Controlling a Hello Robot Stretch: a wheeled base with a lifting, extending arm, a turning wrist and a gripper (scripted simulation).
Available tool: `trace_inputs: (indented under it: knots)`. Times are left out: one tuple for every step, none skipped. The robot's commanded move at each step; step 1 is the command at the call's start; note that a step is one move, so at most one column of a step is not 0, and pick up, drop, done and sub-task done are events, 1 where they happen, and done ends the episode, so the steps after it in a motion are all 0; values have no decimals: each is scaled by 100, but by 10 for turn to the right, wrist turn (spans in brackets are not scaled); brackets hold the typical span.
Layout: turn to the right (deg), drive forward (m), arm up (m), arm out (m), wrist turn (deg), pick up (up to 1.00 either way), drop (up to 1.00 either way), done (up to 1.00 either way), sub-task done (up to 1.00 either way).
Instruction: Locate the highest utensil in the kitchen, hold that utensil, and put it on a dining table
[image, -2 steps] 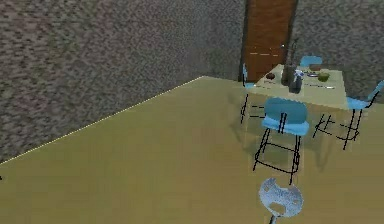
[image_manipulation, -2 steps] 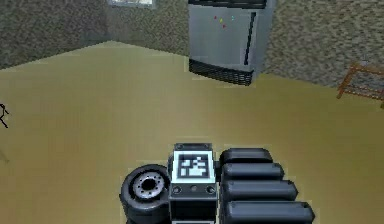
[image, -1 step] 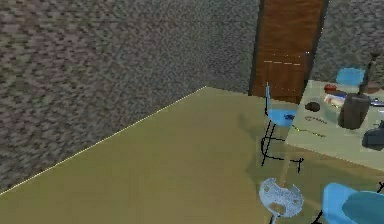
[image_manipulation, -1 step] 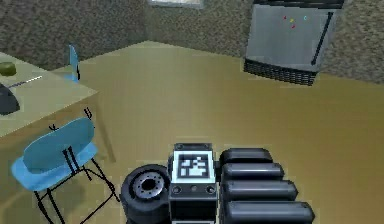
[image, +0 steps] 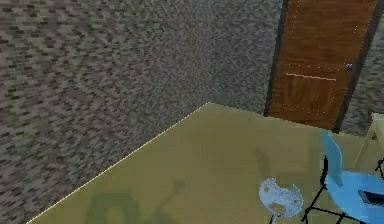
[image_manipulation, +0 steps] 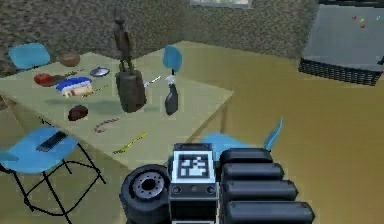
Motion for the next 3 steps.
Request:
trace_inputs:
  knots:
    - [0, 95, 0, 0, 0, 0, 0, 0, 0]
    - [300, 0, 0, 0, 0, 0, 0, 0, 0]
    - [0, 85, 0, 0, 0, 0, 0, 0, 0]
